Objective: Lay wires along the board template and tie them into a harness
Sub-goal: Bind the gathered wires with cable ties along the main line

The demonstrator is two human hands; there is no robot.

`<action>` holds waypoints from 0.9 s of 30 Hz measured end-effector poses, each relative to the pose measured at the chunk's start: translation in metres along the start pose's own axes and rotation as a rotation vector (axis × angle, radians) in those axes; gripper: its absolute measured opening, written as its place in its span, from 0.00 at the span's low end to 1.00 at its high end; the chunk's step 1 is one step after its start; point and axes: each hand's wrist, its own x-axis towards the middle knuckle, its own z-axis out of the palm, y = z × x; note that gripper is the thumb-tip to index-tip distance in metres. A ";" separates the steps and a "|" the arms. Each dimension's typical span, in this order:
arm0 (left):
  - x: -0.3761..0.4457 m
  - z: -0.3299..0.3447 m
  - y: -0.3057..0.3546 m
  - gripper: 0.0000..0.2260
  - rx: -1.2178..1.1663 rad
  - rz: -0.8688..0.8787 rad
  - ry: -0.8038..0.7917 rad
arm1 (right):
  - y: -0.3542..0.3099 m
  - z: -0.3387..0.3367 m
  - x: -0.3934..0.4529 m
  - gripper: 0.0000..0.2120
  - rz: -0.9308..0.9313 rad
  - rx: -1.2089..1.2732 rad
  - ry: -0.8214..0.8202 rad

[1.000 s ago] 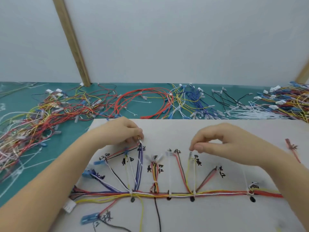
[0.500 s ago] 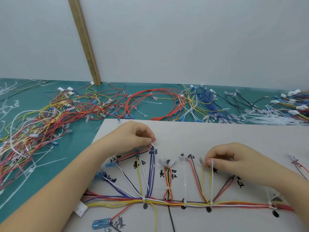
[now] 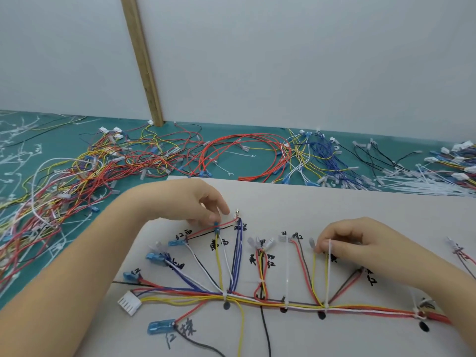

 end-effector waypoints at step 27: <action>-0.044 0.010 -0.031 0.07 0.284 -0.149 0.189 | -0.001 0.005 0.000 0.09 0.000 -0.033 0.023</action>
